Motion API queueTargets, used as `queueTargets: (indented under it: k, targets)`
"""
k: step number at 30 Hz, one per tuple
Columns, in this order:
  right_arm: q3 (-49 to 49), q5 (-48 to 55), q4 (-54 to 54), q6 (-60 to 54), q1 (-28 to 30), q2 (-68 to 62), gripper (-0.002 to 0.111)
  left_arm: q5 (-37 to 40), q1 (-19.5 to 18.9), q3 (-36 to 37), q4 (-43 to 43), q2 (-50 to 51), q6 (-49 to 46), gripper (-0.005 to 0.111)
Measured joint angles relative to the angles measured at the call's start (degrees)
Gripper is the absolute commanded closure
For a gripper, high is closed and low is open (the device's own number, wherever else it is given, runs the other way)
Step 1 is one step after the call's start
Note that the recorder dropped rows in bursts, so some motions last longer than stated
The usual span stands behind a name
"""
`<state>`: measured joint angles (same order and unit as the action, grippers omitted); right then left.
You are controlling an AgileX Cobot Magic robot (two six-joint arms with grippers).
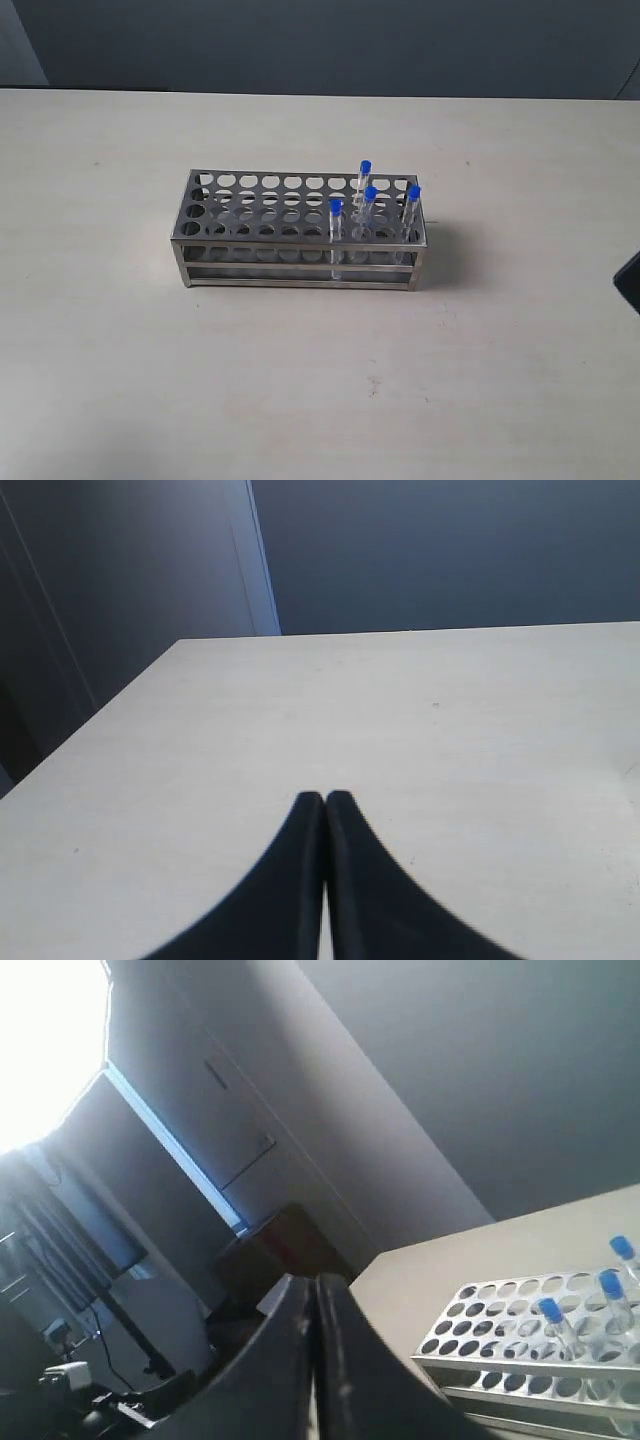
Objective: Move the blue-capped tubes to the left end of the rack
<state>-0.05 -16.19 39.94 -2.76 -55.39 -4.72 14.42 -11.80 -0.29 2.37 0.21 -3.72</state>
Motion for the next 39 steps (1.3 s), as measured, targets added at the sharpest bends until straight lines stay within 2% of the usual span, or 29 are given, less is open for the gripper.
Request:
queueTargets:
  k: [8,13,18,21,23,25,28,30,33,34,36,39]
  targets:
    - [0.0,2.75,-10.71,-1.98,0.0,0.0,0.109,0.0,0.0,0.0,0.0,0.0,0.0,0.106]
    - [-0.97,-0.59,-9.8,-5.78,0.0,0.0,0.109,0.0,0.0,0.0,0.0,0.0,0.0,0.106]
    - [-9.13,-3.74,-7.13,-13.78,0.0,0.0,0.109,0.0,0.0,0.0,0.0,0.0,0.0,0.106]
    - [-14.88,-4.01,-1.57,-27.25,0.0,-0.61,0.109,0.0,0.0,0.0,0.0,0.0,0.0,0.106]
    - [-19.52,-5.24,7.83,-43.16,0.0,-2.18,0.109,0.0,0.0,0.0,0.0,0.0,0.0,0.106]
    - [-24.51,-8.99,22.77,-65.52,0.0,-5.51,0.109,0.0,0.0,0.0,0.0,0.0,0.0,0.106]
    - [-32.25,-22.13,44.89,-98.02,0.0,-13.15,0.109,0.0,0.0,0.0,0.0,0.0,0.0,0.106]
    - [-38.07,-35.7,53.23,-109.54,0.0,-20.27,0.109,0.0,0.0,0.0,0.0,0.0,0.0,0.106]
    - [-45.15,-49.31,58.0,-115.27,0.0,-31.34,0.109,0.0,0.0,0.0,0.0,0.0,0.0,0.106]
    - [-47.02,-50.83,58.55,-115.96,0.0,-34.08,0.109,0.0,0.0,0.0,0.0,0.0,0.0,0.106]
    - [-51.25,-52.26,59.33,-116.9,0.0,-40.35,0.109,0.0,0.0,0.0,0.0,0.0,0.0,0.106]
    - [-55.8,-48.02,59.62,-117.4,0.0,-48.08,0.109,0.0,0.0,0.0,0.0,0.0,0.0,0.106]
